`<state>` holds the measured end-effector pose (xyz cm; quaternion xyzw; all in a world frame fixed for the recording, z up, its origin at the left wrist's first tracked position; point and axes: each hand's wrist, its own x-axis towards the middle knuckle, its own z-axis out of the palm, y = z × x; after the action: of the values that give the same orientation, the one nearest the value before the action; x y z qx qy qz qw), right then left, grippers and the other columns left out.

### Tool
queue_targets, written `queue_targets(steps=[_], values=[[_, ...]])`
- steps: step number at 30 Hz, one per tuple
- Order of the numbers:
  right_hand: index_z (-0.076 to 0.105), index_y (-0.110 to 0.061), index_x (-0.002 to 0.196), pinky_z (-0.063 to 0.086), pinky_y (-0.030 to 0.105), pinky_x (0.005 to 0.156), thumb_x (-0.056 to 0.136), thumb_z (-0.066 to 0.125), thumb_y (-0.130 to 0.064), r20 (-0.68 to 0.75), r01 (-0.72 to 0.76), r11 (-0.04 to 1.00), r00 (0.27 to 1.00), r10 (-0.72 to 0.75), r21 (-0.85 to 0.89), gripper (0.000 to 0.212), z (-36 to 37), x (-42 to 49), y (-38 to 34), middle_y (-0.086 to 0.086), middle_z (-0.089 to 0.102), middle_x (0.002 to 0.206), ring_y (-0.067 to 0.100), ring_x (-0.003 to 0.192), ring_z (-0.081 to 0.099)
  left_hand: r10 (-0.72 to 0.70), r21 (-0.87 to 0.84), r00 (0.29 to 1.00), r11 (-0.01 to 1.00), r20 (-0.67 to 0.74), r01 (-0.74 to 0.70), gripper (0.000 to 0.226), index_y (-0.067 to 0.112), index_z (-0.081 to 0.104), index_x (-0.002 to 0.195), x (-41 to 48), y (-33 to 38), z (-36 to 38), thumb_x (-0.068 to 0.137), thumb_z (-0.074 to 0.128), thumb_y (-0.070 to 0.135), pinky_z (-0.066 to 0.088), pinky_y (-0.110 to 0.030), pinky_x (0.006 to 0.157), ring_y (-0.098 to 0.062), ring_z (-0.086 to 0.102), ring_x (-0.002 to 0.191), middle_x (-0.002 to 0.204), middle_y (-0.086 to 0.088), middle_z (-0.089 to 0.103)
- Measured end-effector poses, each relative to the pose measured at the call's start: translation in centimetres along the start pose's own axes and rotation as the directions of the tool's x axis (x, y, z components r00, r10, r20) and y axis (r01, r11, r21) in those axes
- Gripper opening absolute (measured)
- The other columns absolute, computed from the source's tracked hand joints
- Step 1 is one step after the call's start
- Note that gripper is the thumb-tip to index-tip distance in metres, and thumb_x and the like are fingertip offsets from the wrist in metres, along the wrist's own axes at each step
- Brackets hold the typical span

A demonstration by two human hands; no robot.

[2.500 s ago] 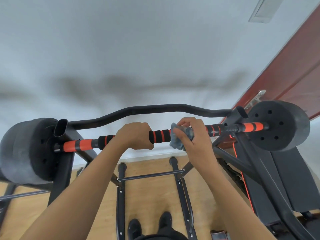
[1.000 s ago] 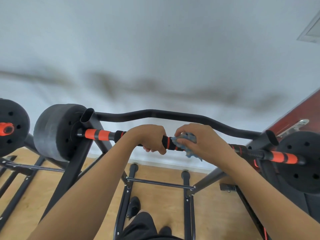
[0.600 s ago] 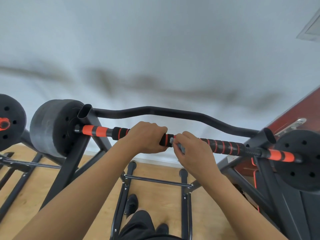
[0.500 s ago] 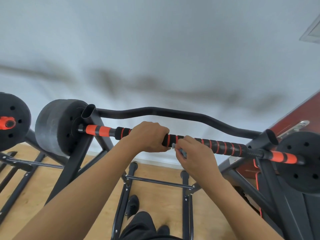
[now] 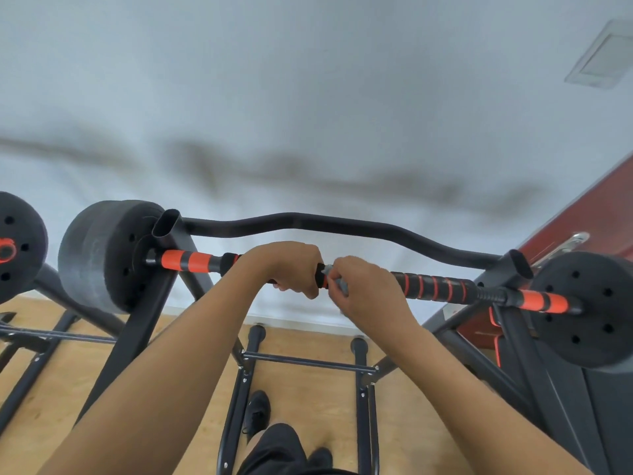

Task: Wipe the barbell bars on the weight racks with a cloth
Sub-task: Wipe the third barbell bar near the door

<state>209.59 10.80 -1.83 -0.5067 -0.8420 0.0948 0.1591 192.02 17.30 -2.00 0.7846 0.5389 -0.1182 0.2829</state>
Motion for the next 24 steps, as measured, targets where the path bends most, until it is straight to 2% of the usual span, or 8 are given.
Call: queue_targets(steps=[4, 6, 8, 11, 14, 17, 20, 24], values=[[0.063, -0.018, 0.087, 0.055, 0.034, 0.054, 0.095, 0.064, -0.026, -0.047, 0.091, 0.995, 0.995, -0.093, -0.045, 0.012, 0.5, -1.8, 0.2, -0.005, 0.060, 0.078, 0.015, 0.059, 0.057, 0.008, -0.026, 1.000, 1.000, 0.011, -0.008, 0.021, 0.019, 0.060, 0.072, 0.1, 0.0, 0.1, 0.087, 0.075, 0.025, 0.043, -0.021, 0.047, -0.013, 0.056, 0.045, 0.058, 0.000, 0.060], [0.064, -0.020, 0.089, 0.057, 0.035, 0.064, 0.098, 0.055, -0.040, -0.036, 0.009, 0.998, 0.999, -0.007, 0.054, 0.023, -0.6, -0.7, 1.0, -0.007, 0.062, 0.079, 0.014, 0.065, 0.061, 0.010, 0.001, 1.000, 1.000, -0.010, -0.010, 0.021, 0.020, 0.063, 0.081, 0.0, 0.2, 0.0, 0.086, 0.077, 0.035, 0.046, -0.023, 0.051, -0.013, 0.060, 0.048, 0.061, 0.001, 0.063], [0.064, -0.023, 0.089, 0.058, 0.034, 0.074, 0.098, 0.052, -0.046, -0.052, -0.122, 0.985, 0.990, 0.129, 0.120, 0.027, -2.2, 1.1, 2.5, -0.009, 0.064, 0.078, 0.012, 0.070, 0.064, 0.027, 0.061, 0.991, 0.998, -0.131, -0.019, 0.031, 0.029, 0.058, 0.091, -0.4, 0.1, 0.4, 0.083, 0.079, 0.050, 0.047, -0.024, 0.059, -0.010, 0.063, 0.059, 0.070, 0.009, 0.063], [0.062, -0.029, 0.084, 0.061, 0.036, 0.070, 0.096, 0.057, -0.044, 0.031, -0.237, 0.966, 0.971, 0.235, 0.103, 0.021, -3.5, 2.7, 3.5, -0.014, 0.065, 0.073, 0.011, 0.067, 0.065, 0.188, 0.336, 0.858, 0.942, -0.479, -0.019, 0.038, 0.031, 0.049, 0.090, -1.0, -0.1, 2.4, 0.080, 0.076, 0.055, 0.041, -0.026, 0.060, -0.011, 0.053, 0.067, 0.072, 0.012, 0.053], [0.062, -0.029, 0.085, 0.059, 0.038, 0.074, 0.096, 0.057, -0.041, 0.141, -0.252, 0.968, 0.958, 0.251, -0.013, 0.017, -2.7, 2.7, 2.8, -0.011, 0.063, 0.074, 0.011, 0.070, 0.062, 0.259, 0.440, 0.738, 0.896, -0.623, 0.057, 0.041, 0.025, 0.039, 0.080, -1.1, 1.0, 4.8, 0.080, 0.078, 0.038, 0.030, -0.028, 0.053, -0.014, 0.042, 0.055, 0.061, 0.011, 0.041], [0.063, -0.023, 0.097, 0.058, 0.038, 0.077, 0.099, 0.052, -0.035, 0.082, -0.204, 0.970, 0.973, 0.216, -0.134, 0.016, -1.6, 2.0, 2.2, -0.004, 0.062, 0.085, 0.017, 0.076, 0.063, 0.109, 0.370, 0.783, 0.915, -0.613, 0.163, 0.026, 0.025, 0.041, 0.086, -0.9, 1.9, 5.5, 0.092, 0.065, 0.035, 0.035, -0.029, 0.056, -0.015, 0.047, 0.057, 0.060, 0.011, 0.039], [0.062, -0.021, 0.105, 0.058, 0.036, 0.080, 0.101, 0.051, -0.033, 0.057, -0.176, 0.982, 0.982, 0.180, -0.067, 0.017, -1.5, 0.9, 2.3, -0.002, 0.060, 0.092, 0.017, 0.081, 0.063, 0.075, 0.366, 0.819, 0.915, -0.569, 0.171, 0.019, 0.028, 0.047, 0.086, -0.7, 2.1, 4.3, 0.093, 0.062, 0.037, 0.040, -0.028, 0.060, -0.014, 0.052, 0.059, 0.063, 0.010, 0.046], [0.059, -0.020, 0.106, 0.057, 0.033, 0.074, 0.103, 0.048, -0.030, 0.019, -0.148, 0.986, 0.989, 0.149, -0.071, 0.015, -1.2, -0.6, 2.3, -0.002, 0.059, 0.096, 0.017, 0.079, 0.061, -0.006, 0.269, 0.933, 0.957, -0.359, 0.109, 0.019, 0.029, 0.054, 0.077, -0.1, 1.9, 2.6, 0.086, 0.068, 0.037, 0.045, -0.026, 0.058, -0.010, 0.056, 0.058, 0.066, 0.008, 0.060]])
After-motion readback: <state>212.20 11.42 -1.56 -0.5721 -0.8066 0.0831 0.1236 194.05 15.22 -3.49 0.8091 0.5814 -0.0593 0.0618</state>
